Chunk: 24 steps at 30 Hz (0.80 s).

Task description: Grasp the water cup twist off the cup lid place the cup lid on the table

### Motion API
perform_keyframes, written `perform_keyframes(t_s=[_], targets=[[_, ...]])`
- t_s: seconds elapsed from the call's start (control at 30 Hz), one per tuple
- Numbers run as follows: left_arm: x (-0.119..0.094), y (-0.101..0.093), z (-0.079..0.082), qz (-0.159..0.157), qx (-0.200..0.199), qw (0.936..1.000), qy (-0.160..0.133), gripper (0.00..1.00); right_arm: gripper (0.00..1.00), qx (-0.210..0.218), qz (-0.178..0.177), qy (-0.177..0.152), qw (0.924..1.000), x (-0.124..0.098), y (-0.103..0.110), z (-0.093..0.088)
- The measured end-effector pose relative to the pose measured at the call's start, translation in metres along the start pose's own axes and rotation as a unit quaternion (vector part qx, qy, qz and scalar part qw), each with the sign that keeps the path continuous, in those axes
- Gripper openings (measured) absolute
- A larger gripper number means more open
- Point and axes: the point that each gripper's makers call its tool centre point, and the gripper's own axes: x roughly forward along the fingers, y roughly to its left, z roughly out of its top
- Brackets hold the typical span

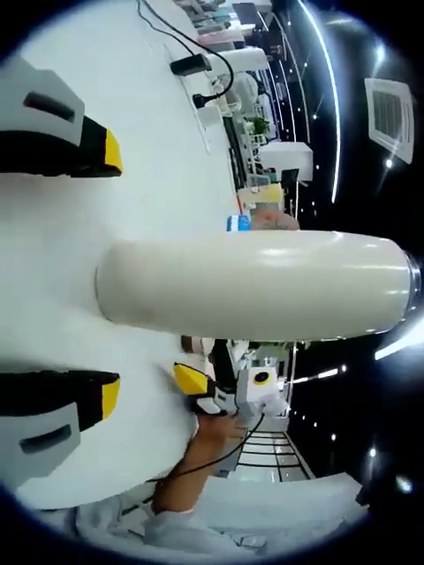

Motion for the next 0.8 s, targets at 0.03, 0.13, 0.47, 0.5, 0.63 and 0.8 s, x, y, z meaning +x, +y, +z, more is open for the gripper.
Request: perform_keyframes(t_s=[0.03,0.13,0.47,0.5,0.63,0.8], targets=[[-0.003,0.002,-0.001,0.003,-0.007,1.0000,0.003,0.90,0.95,0.013,-0.004,-0.008,0.9999,-0.001,-0.001,0.002],[-0.021,0.004,-0.006,0.020,-0.038,0.9991,0.000,0.90,0.95,0.031,-0.017,-0.032,0.9989,-0.014,-0.001,0.007],[-0.140,-0.003,-0.028,0.102,-0.125,0.9868,-0.020,0.90,0.95,0.020,-0.081,-0.026,0.9962,-0.096,0.052,-0.007],[-0.155,-0.004,-0.027,0.117,-0.124,0.9852,-0.022,0.90,0.94,0.023,-0.085,-0.032,0.9956,-0.106,0.058,-0.005],[-0.210,-0.016,-0.031,0.162,-0.079,0.9836,0.007,0.90,0.92,0.040,-0.099,-0.038,0.9935,-0.141,0.082,0.002],[-0.260,-0.044,-0.035,0.169,-0.084,0.9819,0.012,0.90,0.92,0.016,-0.153,-0.014,0.9880,-0.188,0.102,-0.003]])
